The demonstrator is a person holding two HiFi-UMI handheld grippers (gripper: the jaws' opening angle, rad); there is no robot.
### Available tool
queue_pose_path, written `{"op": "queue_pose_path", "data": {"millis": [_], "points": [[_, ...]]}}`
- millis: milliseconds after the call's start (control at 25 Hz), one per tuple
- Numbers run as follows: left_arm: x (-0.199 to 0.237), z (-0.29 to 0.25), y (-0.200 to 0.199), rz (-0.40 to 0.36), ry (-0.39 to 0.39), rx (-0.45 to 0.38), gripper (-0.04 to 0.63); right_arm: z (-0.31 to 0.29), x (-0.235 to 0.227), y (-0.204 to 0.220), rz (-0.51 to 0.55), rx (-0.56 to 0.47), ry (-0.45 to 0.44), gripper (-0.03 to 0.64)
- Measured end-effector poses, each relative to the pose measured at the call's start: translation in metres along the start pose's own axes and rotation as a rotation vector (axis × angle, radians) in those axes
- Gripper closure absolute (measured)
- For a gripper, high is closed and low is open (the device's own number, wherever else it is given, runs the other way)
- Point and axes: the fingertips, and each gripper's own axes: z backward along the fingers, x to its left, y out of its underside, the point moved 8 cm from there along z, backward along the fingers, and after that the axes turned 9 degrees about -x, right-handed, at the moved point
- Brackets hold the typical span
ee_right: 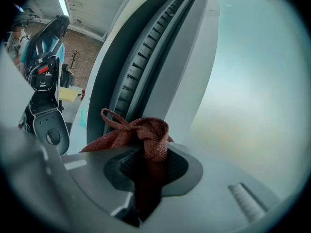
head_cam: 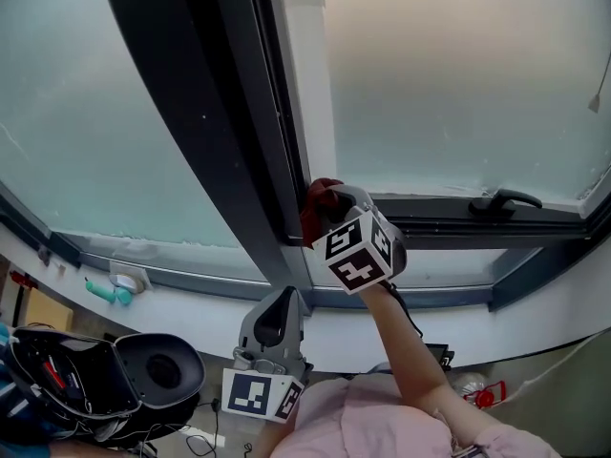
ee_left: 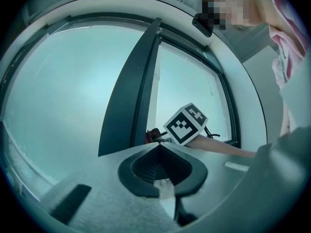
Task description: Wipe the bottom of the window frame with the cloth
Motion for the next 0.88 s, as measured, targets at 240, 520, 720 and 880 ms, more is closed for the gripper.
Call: {"op": "queue_pose_path", "data": {"millis": [240,520,720,880], "points": [[0.007,0.0,-0.001,-0.005,-0.023,-0.005,0.597,-0.003,0.002,0.0,0.019,0.024,0.008,0.545],[0.003,-0.01,0.002,-0.011,0.025,0.019,0.597,0.0,0.001,0.0,0.021,0.023,-0.006,0.545],[0.001,-0.014,0.004,-0.009,0.052,0.03,0.597,0.004,-0.005,0.006,-0.009,0.044,-0.013,0.545],[0.001,-0.019,0.006,-0.001,0.068,0.032,0.597,0.006,-0.008,0.007,-0.015,0.047,-0.009,0.545]]}}
